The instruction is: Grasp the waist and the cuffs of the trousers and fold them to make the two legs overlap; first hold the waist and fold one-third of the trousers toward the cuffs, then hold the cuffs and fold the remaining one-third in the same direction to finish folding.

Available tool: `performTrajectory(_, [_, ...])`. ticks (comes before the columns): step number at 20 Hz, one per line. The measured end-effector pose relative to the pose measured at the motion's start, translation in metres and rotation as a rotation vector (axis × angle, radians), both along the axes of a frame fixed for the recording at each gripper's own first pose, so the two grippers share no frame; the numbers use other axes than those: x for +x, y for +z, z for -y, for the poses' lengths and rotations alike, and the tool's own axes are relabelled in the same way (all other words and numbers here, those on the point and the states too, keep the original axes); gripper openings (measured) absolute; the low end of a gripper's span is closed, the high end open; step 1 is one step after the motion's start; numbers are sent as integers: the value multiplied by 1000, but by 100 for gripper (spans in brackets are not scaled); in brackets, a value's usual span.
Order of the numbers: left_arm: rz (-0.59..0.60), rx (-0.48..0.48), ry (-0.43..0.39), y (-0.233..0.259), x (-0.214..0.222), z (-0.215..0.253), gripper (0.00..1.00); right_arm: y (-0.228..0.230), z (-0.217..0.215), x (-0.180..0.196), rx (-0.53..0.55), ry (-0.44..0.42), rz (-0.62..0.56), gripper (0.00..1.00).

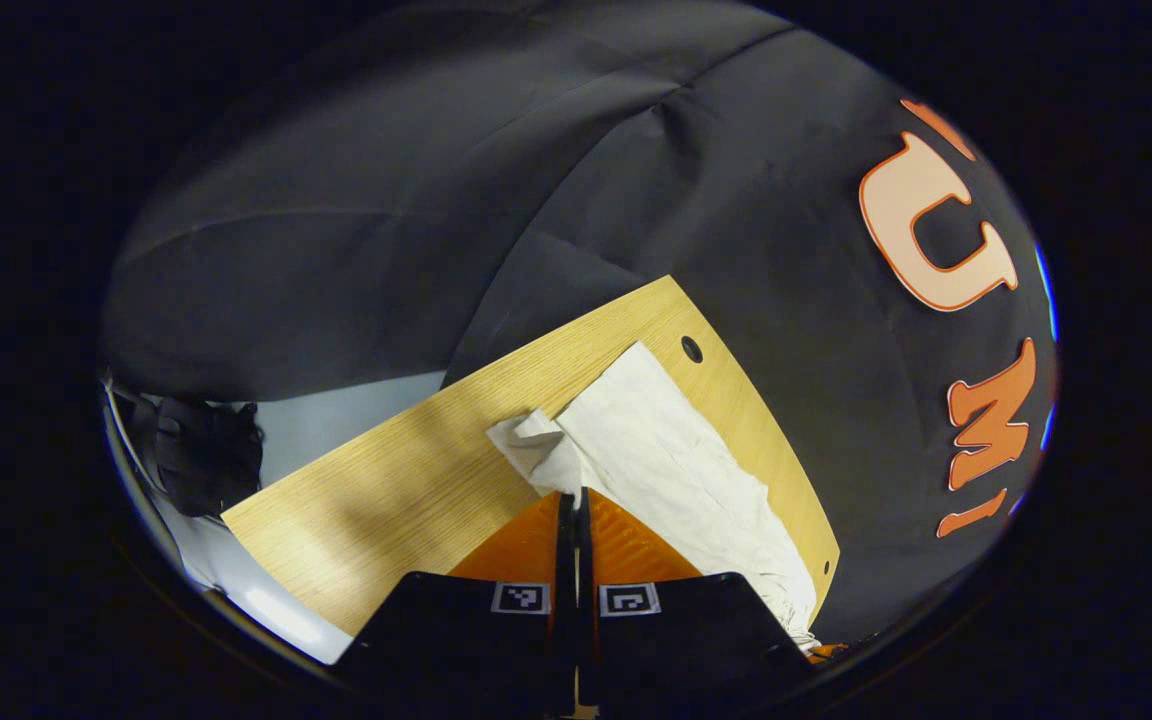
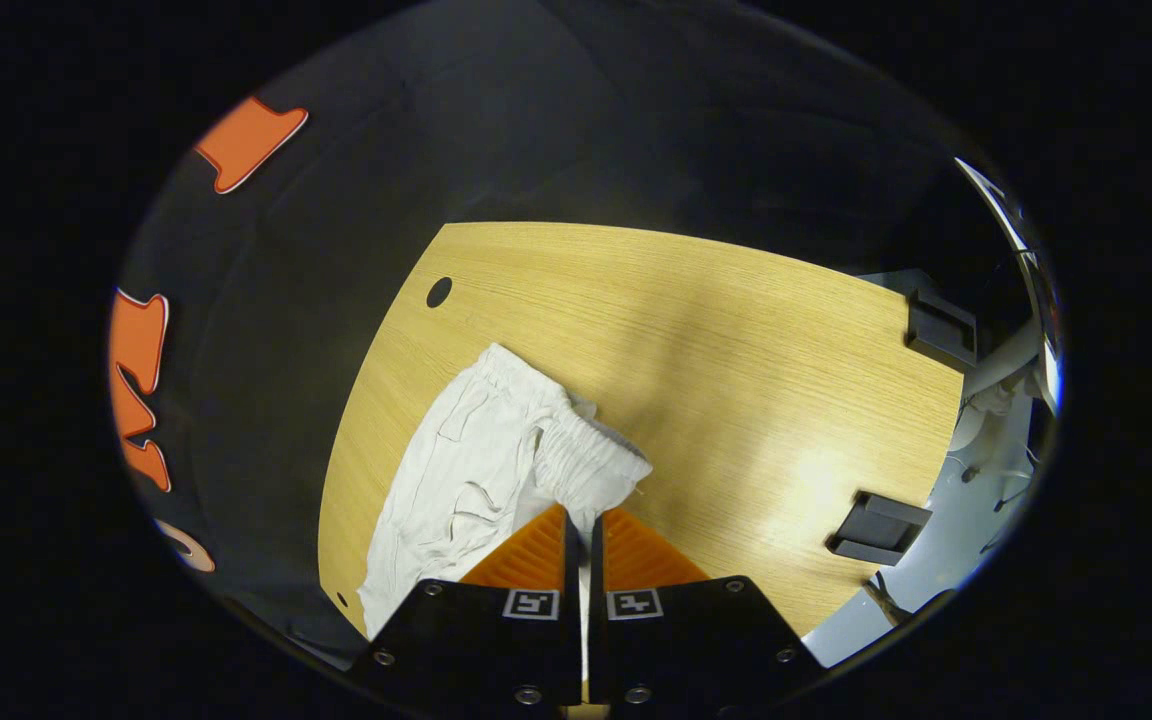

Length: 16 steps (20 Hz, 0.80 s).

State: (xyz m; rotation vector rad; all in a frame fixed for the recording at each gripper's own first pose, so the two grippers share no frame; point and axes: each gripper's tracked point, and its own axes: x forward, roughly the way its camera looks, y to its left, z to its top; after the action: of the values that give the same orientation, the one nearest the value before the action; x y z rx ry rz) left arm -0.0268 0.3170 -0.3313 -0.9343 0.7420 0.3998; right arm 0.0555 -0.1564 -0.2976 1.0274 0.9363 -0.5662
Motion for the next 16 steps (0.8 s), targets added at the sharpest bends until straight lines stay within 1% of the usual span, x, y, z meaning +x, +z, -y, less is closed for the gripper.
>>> performTrajectory(2, [14,17,-4,11,15,0,5,-2,5,4,11,8,-17,3])
performTrajectory(4, [21,39,-6,18,30,-4,6,0,9,12,30,10,-9,3])
performTrajectory(5, [21,46,-8,20,38,-6,5,2,10,17,42,8,-8,3])
performTrajectory(8, [34,67,-18,25,59,-10,5,3,14,28,53,26,-24,3])
performTrajectory(14, [2,109,-81,12,109,-3,5,3,13,57,82,60,-45,3])
performTrajectory(16, [-3,123,-90,9,126,-8,5,6,12,70,104,64,-49,3])
